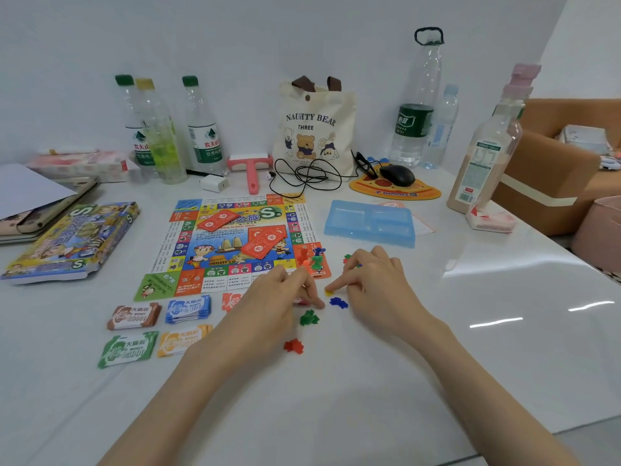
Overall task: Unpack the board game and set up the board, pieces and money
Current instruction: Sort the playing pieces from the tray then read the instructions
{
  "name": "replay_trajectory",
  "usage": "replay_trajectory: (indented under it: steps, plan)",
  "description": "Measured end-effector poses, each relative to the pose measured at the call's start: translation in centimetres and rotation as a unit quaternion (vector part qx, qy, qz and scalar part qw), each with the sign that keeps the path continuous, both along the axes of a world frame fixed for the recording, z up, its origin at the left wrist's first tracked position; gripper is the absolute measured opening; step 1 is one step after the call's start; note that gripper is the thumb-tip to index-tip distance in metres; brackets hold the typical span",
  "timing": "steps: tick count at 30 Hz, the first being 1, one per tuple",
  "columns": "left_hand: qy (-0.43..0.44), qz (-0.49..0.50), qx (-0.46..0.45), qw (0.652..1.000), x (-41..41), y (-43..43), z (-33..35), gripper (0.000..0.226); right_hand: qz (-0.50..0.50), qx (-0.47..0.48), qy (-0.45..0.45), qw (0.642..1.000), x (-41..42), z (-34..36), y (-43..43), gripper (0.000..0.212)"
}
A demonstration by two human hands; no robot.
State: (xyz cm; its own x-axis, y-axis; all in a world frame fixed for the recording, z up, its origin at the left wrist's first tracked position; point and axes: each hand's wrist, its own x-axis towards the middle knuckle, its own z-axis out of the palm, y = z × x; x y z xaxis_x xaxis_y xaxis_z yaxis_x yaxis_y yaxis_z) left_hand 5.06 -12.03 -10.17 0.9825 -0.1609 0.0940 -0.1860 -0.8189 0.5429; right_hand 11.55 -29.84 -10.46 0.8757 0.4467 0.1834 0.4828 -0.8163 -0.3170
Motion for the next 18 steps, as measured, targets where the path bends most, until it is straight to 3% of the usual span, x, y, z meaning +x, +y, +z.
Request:
replay_trajectory:
  steps: [4,9,18]
  plan:
    - [-0.010,0.013,0.000,1.000,-0.7,0.7,-0.3,0.058,-0.002,0.064,0.017,0.998,-0.2,0.3,-0.4,0.051]
    - [-0.040,0.015,-0.006,0.999,-1.5,1.7,-0.5,0.050,0.033,0.152,-0.037,0.987,-1.4,-0.2,-0.4,0.049]
    - [-0.067,0.045,-0.054,0.995,-2.8,2.7,-0.7,0.047,0.129,0.043,-0.133,0.982,-2.9,-2.1,0.2,0.045]
